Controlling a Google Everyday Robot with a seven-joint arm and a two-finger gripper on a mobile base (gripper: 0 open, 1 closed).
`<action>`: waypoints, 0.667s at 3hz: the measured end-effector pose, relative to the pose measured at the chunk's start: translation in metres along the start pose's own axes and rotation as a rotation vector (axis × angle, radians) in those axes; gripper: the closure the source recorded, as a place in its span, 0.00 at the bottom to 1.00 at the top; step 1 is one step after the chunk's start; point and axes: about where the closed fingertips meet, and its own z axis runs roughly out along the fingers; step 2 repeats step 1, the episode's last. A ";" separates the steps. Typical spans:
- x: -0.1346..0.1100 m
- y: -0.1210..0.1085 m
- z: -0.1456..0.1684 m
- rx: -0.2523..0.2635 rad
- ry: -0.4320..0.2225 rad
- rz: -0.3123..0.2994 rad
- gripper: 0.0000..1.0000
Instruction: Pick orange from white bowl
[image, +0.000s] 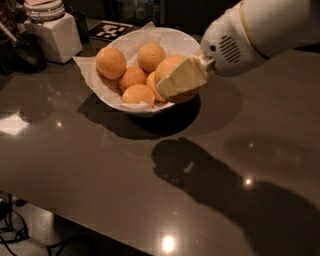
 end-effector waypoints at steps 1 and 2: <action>0.010 0.000 -0.002 0.004 0.008 0.020 1.00; 0.010 0.000 -0.002 0.004 0.008 0.020 1.00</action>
Offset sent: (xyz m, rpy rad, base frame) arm 0.0000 0.0000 0.0000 0.0000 0.0000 0.0000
